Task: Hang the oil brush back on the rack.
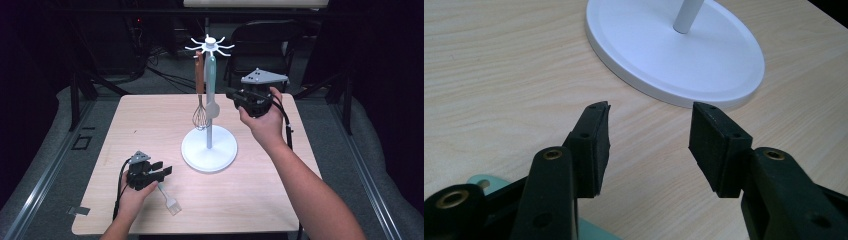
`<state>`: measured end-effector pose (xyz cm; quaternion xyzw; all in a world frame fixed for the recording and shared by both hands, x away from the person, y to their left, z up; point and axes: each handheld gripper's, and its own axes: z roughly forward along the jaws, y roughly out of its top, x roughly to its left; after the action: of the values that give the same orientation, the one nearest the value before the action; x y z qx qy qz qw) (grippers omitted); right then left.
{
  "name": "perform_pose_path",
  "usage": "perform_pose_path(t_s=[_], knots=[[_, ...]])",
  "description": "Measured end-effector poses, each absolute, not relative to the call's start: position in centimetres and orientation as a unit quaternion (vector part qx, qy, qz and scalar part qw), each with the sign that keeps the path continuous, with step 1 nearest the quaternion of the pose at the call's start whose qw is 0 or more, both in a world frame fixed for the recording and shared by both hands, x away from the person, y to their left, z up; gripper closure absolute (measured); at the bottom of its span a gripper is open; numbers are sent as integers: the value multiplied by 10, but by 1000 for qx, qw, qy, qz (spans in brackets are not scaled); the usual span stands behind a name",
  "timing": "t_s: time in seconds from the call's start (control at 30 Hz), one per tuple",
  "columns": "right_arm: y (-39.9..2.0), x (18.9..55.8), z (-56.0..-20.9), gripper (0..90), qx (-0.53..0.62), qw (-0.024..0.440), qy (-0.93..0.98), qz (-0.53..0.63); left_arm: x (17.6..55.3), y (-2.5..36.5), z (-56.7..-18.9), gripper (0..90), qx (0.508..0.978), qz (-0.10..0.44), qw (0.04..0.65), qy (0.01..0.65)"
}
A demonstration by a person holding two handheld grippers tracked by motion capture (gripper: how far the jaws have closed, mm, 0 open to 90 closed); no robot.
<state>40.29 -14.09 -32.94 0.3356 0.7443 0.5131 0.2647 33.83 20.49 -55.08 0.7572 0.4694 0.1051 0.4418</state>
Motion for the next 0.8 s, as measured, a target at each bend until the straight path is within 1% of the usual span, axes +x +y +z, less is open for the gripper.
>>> perform_pose_path(t_s=[0.27, 0.47, 0.8], knots=[[-135, 407, -302, 900, 325, 283, 733, 526, 339, 206, -550, 505, 760, 104, 438, 468], [-136, 409, -283, 900, 329, 288, 717, 543, 339, 207, -550, 505, 760, 105, 438, 469], [-143, 409, -264, 900, 337, 309, 696, 553, 339, 207, -551, 505, 755, 105, 444, 471]])
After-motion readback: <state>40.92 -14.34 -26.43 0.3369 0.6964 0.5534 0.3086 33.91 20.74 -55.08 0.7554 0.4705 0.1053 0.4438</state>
